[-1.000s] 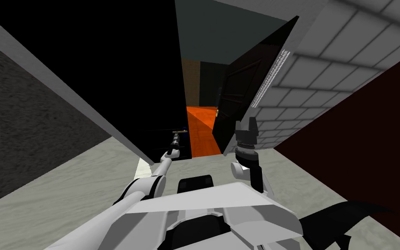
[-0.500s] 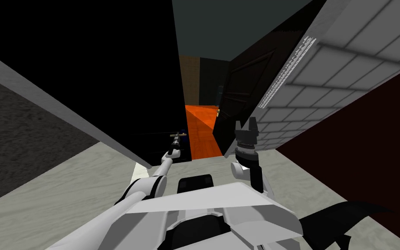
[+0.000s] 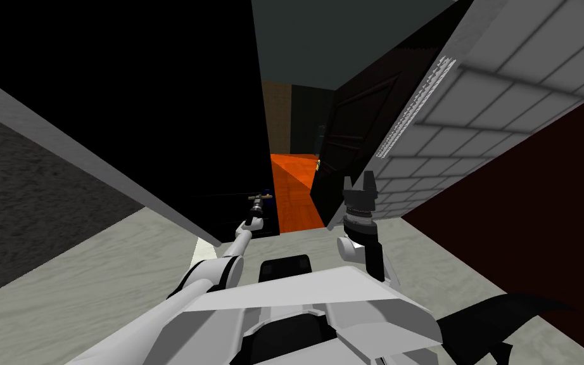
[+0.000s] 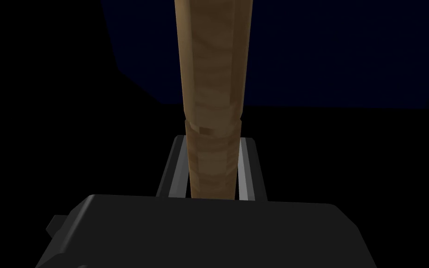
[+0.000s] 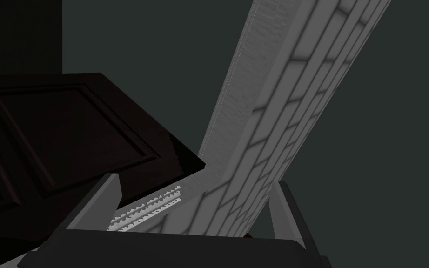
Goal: Push the door open
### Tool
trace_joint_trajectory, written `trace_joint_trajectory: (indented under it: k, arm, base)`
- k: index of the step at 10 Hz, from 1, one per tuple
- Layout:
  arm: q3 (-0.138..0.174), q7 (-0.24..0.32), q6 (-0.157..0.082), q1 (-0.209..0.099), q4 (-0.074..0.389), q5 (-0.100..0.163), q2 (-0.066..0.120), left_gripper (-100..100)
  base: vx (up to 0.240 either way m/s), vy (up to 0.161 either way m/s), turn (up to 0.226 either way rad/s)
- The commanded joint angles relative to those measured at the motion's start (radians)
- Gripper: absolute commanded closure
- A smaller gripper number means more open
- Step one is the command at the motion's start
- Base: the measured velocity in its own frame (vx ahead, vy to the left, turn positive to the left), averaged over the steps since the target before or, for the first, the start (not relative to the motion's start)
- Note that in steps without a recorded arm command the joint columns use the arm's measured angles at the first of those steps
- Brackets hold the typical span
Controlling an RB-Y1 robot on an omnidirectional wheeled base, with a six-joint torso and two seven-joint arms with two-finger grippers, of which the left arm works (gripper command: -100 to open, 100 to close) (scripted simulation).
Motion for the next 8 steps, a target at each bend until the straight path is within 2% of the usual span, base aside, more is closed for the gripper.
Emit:
trace_joint_trajectory:
  k: [1,4,5,8]
  arm:
    - [0.012,-0.004,0.000,0.001,0.000,0.004,0.012,100]
    - [0.033,-0.011,0.000,0.004,0.000,0.012,0.028,100]
    - [0.033,-0.011,0.000,0.004,0.000,0.012,0.028,100]
    - [0.066,-0.022,0.000,0.008,0.000,0.024,0.049,100]
  base:
    - [0.110,-0.048,0.024]
    - [0.180,-0.060,0.046]
    - [0.130,-0.045,0.004]
    - [0.182,-0.081,0.044]
